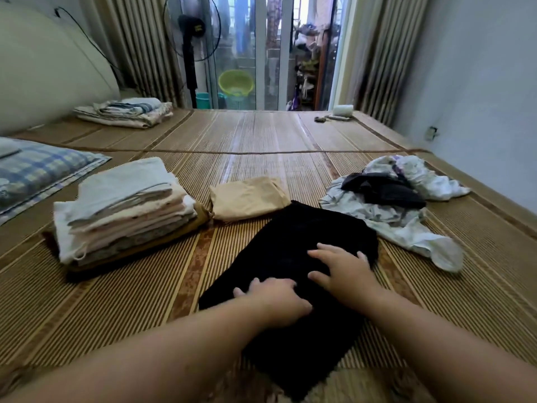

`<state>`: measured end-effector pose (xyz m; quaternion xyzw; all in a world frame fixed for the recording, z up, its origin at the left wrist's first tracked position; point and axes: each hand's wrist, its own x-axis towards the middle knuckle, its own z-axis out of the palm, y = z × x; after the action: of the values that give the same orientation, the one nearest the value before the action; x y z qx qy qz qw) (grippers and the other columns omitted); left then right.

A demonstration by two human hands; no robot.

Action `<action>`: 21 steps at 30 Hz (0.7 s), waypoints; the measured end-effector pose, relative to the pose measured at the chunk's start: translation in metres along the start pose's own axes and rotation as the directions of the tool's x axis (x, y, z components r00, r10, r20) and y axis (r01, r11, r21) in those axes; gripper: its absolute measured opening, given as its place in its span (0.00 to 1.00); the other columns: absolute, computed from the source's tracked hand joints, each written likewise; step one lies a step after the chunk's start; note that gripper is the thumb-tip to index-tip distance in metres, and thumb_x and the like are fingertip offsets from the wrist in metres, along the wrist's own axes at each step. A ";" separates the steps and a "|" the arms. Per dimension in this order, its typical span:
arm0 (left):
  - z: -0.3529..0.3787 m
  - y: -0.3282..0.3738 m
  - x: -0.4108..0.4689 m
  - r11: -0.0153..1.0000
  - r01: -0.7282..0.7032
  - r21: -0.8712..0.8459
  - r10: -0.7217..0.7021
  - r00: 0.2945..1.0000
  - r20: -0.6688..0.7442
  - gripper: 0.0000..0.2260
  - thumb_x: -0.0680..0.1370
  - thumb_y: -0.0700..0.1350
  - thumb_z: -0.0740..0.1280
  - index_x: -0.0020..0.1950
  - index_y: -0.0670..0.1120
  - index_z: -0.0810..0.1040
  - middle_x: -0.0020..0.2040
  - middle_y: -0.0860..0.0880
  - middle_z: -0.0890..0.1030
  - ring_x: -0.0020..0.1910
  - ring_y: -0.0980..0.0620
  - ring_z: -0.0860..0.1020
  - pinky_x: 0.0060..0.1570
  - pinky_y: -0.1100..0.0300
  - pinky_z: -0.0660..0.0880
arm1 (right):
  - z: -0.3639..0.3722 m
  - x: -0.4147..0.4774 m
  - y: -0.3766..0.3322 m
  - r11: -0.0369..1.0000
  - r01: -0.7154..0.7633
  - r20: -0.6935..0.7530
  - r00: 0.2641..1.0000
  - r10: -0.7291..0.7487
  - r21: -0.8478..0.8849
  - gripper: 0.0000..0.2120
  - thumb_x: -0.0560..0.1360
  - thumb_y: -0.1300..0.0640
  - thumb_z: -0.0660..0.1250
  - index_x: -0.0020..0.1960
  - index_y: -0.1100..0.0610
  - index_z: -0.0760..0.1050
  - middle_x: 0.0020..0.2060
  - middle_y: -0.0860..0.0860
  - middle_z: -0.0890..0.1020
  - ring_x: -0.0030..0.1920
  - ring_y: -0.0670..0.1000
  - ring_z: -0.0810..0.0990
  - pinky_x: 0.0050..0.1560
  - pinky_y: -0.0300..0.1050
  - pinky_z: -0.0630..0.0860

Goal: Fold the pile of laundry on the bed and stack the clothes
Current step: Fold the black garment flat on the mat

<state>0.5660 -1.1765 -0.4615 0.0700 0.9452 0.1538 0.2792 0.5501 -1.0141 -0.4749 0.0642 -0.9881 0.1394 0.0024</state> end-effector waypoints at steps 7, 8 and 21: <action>-0.031 -0.113 -0.034 0.952 -0.174 0.252 0.125 0.972 0.197 0.40 0.71 0.57 0.73 0.76 0.65 0.54 0.79 0.60 0.45 0.78 0.49 0.46 0.76 0.45 0.52 | 0.000 -0.109 -0.053 0.994 0.102 0.294 0.950 -0.106 0.027 0.35 0.69 0.29 0.63 0.72 0.43 0.67 0.64 0.43 0.76 0.66 0.46 0.73 0.66 0.44 0.70; -0.028 -0.117 -0.034 0.937 -0.184 0.297 0.147 0.979 0.143 0.37 0.73 0.53 0.73 0.76 0.65 0.55 0.79 0.59 0.46 0.78 0.49 0.49 0.76 0.47 0.54 | 0.004 -0.112 -0.059 0.990 0.112 0.293 0.952 -0.083 -0.083 0.35 0.69 0.29 0.62 0.72 0.45 0.67 0.64 0.44 0.77 0.65 0.49 0.73 0.63 0.46 0.71; -0.019 -0.111 -0.041 0.857 -0.331 0.395 0.445 0.861 -0.245 0.13 0.76 0.45 0.67 0.60 0.56 0.78 0.54 0.57 0.78 0.57 0.56 0.76 0.55 0.63 0.74 | -0.005 -0.089 -0.049 0.998 0.016 0.018 1.000 -0.015 -0.056 0.06 0.74 0.56 0.62 0.51 0.52 0.73 0.39 0.47 0.75 0.45 0.53 0.78 0.40 0.44 0.71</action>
<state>0.5847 -1.2949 -0.4626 0.2824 0.9557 0.0519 0.0647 0.6442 -1.0485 -0.4583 0.0731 -0.9911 0.1112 -0.0034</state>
